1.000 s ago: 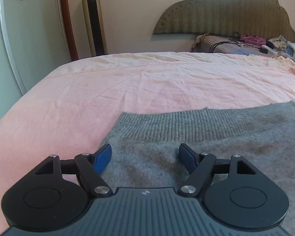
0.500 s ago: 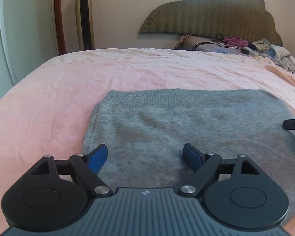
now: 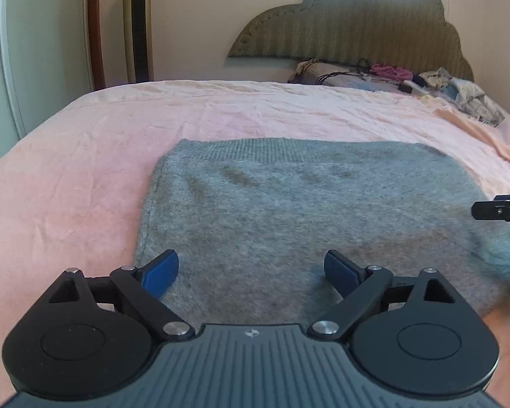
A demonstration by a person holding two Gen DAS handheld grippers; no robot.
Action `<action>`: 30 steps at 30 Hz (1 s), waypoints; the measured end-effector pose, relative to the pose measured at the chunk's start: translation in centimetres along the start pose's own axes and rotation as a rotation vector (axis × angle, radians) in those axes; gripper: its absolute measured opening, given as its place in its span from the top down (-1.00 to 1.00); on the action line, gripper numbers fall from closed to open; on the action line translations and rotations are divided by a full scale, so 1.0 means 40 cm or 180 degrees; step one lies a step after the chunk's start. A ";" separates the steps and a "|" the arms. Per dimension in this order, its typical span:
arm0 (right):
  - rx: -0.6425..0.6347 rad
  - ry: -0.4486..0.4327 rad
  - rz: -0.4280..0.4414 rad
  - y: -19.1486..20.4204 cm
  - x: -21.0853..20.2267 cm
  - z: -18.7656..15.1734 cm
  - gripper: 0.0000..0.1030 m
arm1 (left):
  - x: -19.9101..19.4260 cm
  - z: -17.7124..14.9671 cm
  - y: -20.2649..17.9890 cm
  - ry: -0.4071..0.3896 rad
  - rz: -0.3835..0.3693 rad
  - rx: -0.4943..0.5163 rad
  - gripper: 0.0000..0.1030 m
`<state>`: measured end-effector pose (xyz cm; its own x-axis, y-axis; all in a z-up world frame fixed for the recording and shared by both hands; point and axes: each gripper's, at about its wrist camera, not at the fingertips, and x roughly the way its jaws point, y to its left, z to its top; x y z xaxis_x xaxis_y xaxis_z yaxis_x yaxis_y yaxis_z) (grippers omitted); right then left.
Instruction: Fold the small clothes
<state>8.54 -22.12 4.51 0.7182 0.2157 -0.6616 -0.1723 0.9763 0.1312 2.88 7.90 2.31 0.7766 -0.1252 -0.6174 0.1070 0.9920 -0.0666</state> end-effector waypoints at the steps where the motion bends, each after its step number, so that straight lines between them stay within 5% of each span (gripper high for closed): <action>1: -0.0008 -0.0067 0.0072 0.012 -0.023 -0.002 -0.86 | -0.011 -0.008 -0.001 0.0006 -0.0056 -0.0034 -0.82; 4: -0.0098 -0.0178 0.0279 0.059 -0.068 -0.016 -0.95 | -0.003 -0.040 -0.013 0.0181 -0.0021 0.0057 -0.83; 6: -0.0151 0.0009 0.0373 0.078 -0.048 -0.034 -0.97 | 0.003 -0.060 -0.017 0.0129 0.0037 0.0176 -0.85; 10: -0.0563 0.0089 0.0218 0.095 -0.028 -0.079 -1.00 | -0.027 -0.046 -0.015 0.0236 0.0130 0.0100 -0.82; 13: -0.0515 0.0078 0.0073 0.121 -0.070 -0.064 -0.92 | -0.061 -0.040 -0.044 0.0104 0.0051 0.0154 -0.83; 16: -0.0394 0.0051 0.0267 0.143 -0.091 -0.073 -0.98 | -0.020 -0.064 -0.079 0.0318 0.0009 0.0281 -0.84; 18: -0.0440 0.0243 0.0123 0.147 -0.061 -0.103 -1.00 | -0.014 -0.096 -0.074 0.0144 -0.0007 0.0401 -0.90; 20: -0.0544 0.0068 0.0158 0.126 -0.074 -0.134 -1.00 | -0.019 -0.089 -0.058 0.0201 0.0000 0.0333 -0.90; 28: -0.0366 0.0207 0.0089 0.098 -0.114 -0.145 -1.00 | -0.047 -0.105 -0.043 0.0195 0.0086 0.0243 -0.91; 30: -0.0484 0.0041 0.0123 0.094 -0.120 -0.166 -1.00 | -0.082 -0.099 -0.028 0.0171 0.0059 0.0004 -0.90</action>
<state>-0.04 -19.60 3.27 0.7006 0.2518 -0.6677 -0.3004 0.9528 0.0441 -2.24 7.27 1.31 0.7440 -0.1059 -0.6597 0.0939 0.9941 -0.0538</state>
